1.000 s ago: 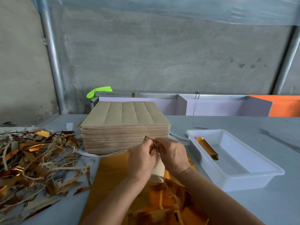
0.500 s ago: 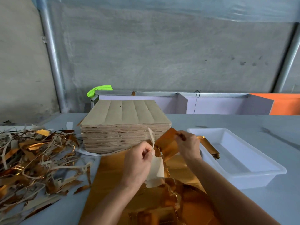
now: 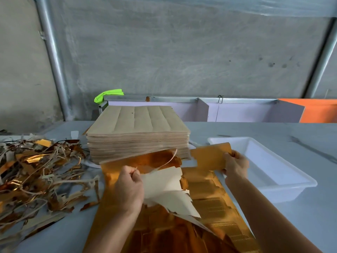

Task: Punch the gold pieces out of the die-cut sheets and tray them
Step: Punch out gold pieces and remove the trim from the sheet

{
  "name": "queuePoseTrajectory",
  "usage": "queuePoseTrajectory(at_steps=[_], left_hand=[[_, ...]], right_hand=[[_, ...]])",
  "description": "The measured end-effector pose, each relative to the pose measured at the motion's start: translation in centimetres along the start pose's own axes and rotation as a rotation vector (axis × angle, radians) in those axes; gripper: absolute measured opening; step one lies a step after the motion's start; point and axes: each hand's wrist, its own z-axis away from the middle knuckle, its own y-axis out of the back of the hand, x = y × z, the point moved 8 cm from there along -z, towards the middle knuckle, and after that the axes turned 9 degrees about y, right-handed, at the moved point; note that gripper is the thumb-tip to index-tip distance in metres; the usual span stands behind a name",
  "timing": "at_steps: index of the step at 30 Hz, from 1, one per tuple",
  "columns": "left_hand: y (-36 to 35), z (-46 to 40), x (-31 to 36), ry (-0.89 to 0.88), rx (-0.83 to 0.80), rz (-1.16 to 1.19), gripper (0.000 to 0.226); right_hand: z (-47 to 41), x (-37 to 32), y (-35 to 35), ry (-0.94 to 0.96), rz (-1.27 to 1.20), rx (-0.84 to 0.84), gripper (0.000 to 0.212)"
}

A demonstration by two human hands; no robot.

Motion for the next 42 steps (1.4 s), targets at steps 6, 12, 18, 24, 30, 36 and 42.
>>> queuePoseTrajectory(at_steps=[6,12,18,24,30,36,42], left_hand=[[-1.6,1.2,0.6,0.068,-0.195,0.293,0.006],[-4.4,3.6,3.0,0.085,-0.547,0.593,0.045],[-5.1,4.0,3.8,0.023,-0.638,0.593,0.061],[-5.2,3.7,3.1,0.138,-0.732,0.623,0.036],[-5.0,3.2,1.9,0.189,-0.816,0.715,0.029],[-5.7,2.9,1.1,0.441,-0.735,0.931,0.025],[-5.8,3.1,1.9,0.431,-0.768,1.003,0.027]], right_hand=[[4.3,-4.8,-1.8,0.728,0.581,-0.209,0.043],[10.8,-7.0,-5.5,1.098,0.701,-0.58,0.034],[12.5,-5.7,-6.4,0.93,0.54,-0.777,0.021],[12.5,-4.9,-6.2,0.797,0.517,-0.842,0.019],[12.3,-4.7,-6.7,0.695,0.549,-0.757,0.036],[12.5,-4.0,-7.2,0.547,0.397,-0.805,0.013],[11.3,-3.7,-5.3,0.708,0.494,-0.747,0.026]])
